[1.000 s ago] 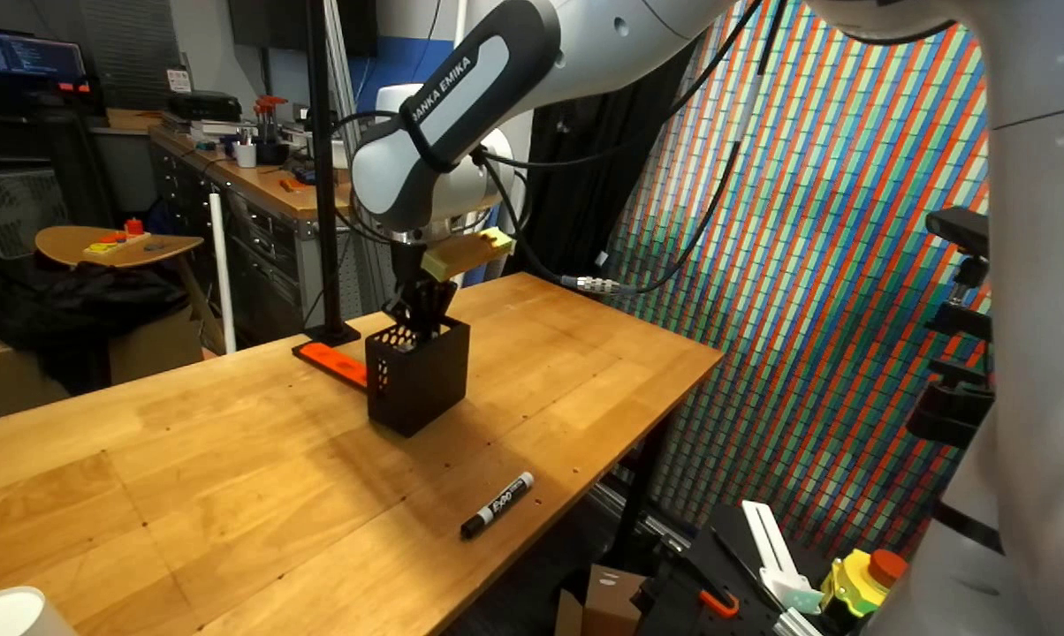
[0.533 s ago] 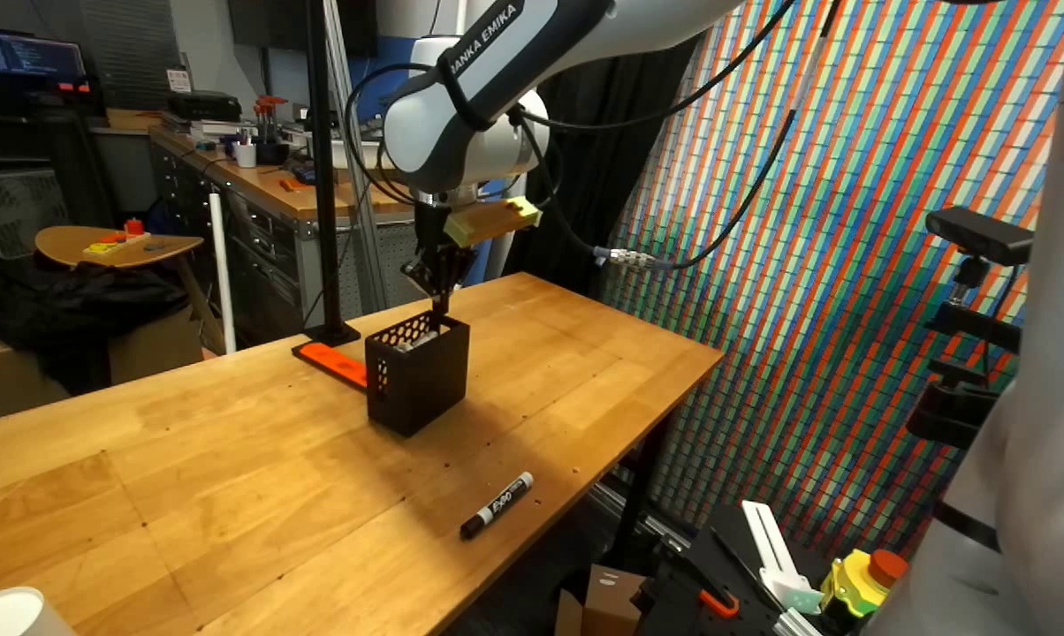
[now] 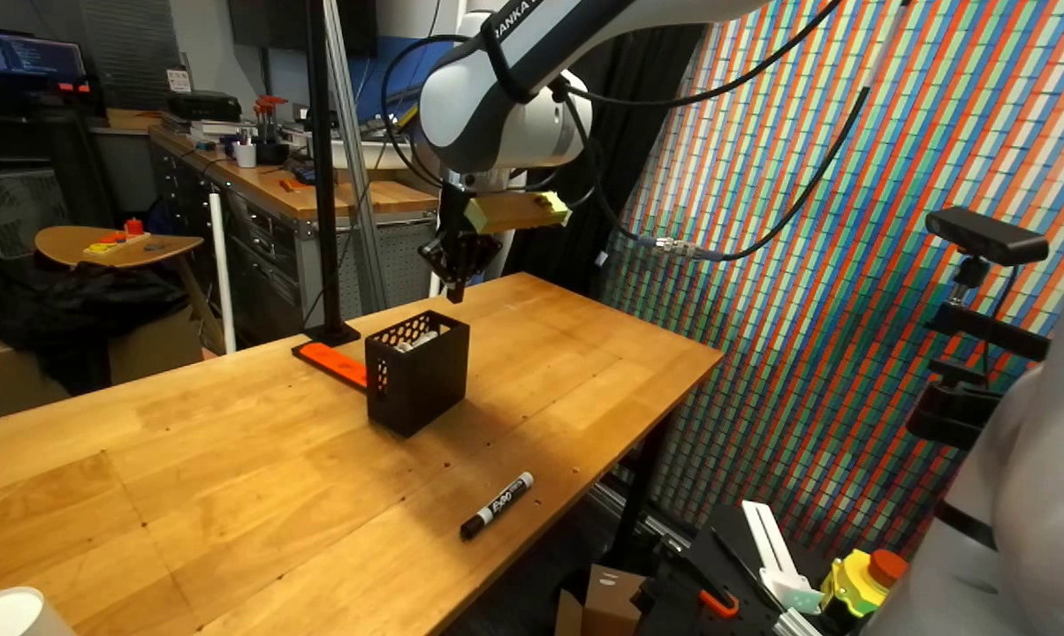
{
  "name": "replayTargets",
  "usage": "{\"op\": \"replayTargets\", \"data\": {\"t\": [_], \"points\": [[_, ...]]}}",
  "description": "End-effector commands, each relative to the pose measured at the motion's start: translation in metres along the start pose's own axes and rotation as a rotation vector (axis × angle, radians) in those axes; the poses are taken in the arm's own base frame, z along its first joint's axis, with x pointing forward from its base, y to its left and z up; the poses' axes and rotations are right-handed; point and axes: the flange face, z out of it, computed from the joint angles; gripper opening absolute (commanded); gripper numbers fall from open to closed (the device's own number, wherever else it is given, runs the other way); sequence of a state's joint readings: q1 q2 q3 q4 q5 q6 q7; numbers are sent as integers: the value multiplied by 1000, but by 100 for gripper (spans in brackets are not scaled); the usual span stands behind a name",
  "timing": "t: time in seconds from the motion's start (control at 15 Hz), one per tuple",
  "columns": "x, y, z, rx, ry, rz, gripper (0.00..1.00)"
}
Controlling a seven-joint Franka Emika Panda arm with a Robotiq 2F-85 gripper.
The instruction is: Put the white towel inside the black basket
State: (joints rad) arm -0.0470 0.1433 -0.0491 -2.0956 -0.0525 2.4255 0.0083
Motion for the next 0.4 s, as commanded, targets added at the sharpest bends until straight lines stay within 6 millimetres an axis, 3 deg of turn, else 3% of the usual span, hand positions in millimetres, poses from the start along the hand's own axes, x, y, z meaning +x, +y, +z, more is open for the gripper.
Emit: {"op": "replayTargets", "data": {"t": [0.0, 0.33], "points": [[-2, 0, -1, 1, 0, 5, 4], [-4, 0, -2, 1, 1, 12, 4]]}}
